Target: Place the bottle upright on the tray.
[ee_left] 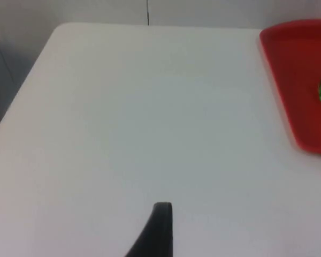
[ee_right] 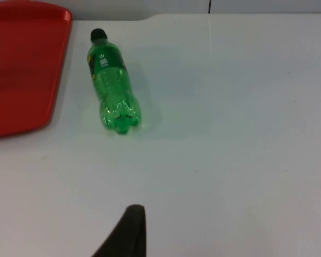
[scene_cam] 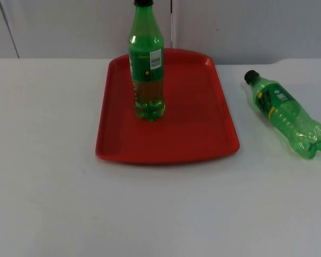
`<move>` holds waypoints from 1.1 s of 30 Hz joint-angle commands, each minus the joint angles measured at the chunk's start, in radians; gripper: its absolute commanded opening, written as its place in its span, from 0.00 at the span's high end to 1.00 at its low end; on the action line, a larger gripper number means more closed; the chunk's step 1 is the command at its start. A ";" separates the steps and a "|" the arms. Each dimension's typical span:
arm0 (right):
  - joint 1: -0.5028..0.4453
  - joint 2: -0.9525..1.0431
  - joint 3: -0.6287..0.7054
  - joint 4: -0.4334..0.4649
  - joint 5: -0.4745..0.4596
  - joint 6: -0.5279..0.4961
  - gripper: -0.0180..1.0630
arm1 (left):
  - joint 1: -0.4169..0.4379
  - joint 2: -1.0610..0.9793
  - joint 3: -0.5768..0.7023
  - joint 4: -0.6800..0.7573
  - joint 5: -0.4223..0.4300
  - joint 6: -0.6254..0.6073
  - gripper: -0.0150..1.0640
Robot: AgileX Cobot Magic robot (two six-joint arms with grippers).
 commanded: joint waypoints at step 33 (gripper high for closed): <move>-0.006 -0.004 0.002 -0.005 -0.007 -0.008 0.01 | -0.008 -0.004 0.013 0.013 0.012 0.002 0.01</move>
